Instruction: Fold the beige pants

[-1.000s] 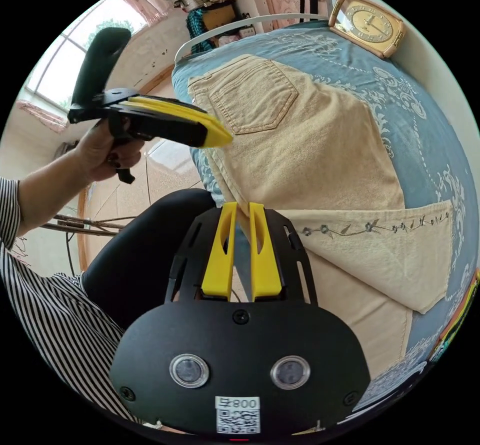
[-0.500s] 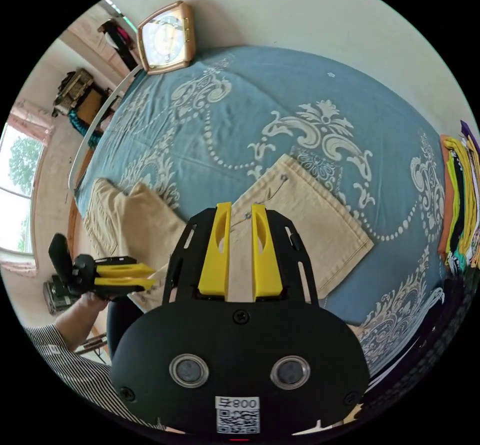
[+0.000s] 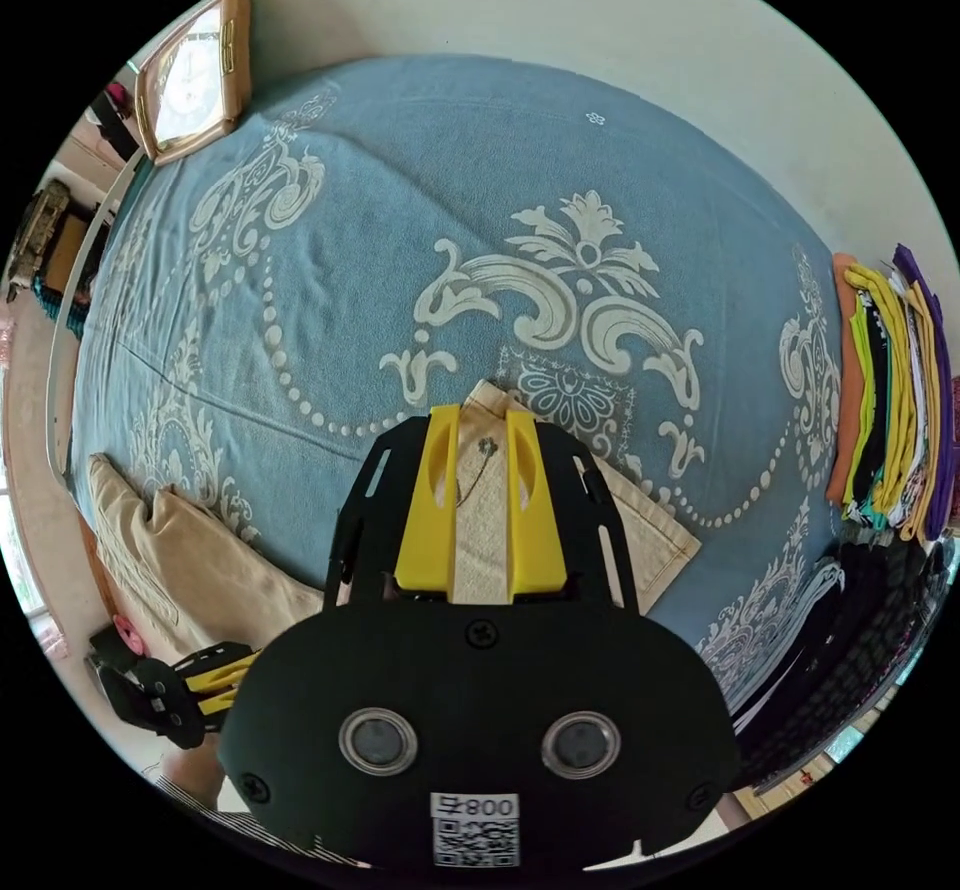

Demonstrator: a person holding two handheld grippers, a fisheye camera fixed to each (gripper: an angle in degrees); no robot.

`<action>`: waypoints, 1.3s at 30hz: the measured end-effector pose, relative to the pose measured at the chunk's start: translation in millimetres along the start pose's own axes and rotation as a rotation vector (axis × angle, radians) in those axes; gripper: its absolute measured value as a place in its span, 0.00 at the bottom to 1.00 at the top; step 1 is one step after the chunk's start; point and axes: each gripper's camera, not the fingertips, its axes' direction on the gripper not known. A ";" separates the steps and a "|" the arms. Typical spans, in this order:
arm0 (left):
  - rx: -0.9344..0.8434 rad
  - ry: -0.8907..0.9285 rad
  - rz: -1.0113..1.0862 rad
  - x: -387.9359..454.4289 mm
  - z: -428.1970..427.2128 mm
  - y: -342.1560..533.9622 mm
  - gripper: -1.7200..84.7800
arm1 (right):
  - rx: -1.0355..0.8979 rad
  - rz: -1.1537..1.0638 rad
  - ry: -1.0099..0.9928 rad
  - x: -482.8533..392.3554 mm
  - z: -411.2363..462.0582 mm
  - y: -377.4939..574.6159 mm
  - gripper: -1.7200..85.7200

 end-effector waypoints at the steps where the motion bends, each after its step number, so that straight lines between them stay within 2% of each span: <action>1: -0.008 0.001 0.000 6.6 -3.2 -5.3 0.03 | 0.002 0.003 0.005 -0.2 1.8 2.8 0.11; 7: -0.027 0.045 -0.030 35.9 -18.4 -27.8 0.02 | -0.024 -0.017 -0.009 15.3 16.9 29.6 0.07; 13: 0.005 0.094 -0.025 74.6 -45.9 -43.8 0.02 | 0.051 0.041 -0.223 79.2 -1.4 86.4 0.06; 21: 0.088 0.090 0.093 151.8 -101.5 -61.4 0.03 | 0.305 0.081 -0.502 210.2 -84.3 272.2 0.06; 26: 0.171 0.052 0.167 204.4 -132.0 -73.5 0.07 | 0.407 0.150 -0.568 255.7 -97.6 400.2 0.06; 29: 0.082 -0.010 0.258 242.1 -130.1 -89.5 0.06 | 0.437 0.214 -0.603 274.8 -88.0 461.5 0.06; 31: -0.043 -0.108 0.285 266.9 -117.3 -102.3 0.04 | 0.444 0.247 -0.642 286.0 -79.9 489.9 0.06; 33: -0.069 -0.122 0.287 282.9 -118.2 -109.7 0.04 | 0.448 0.263 -0.700 295.3 -72.8 522.5 0.06; 39: -0.066 -0.115 0.308 332.9 -146.2 -127.5 0.03 | 0.501 0.281 -0.712 316.5 -69.6 611.3 0.06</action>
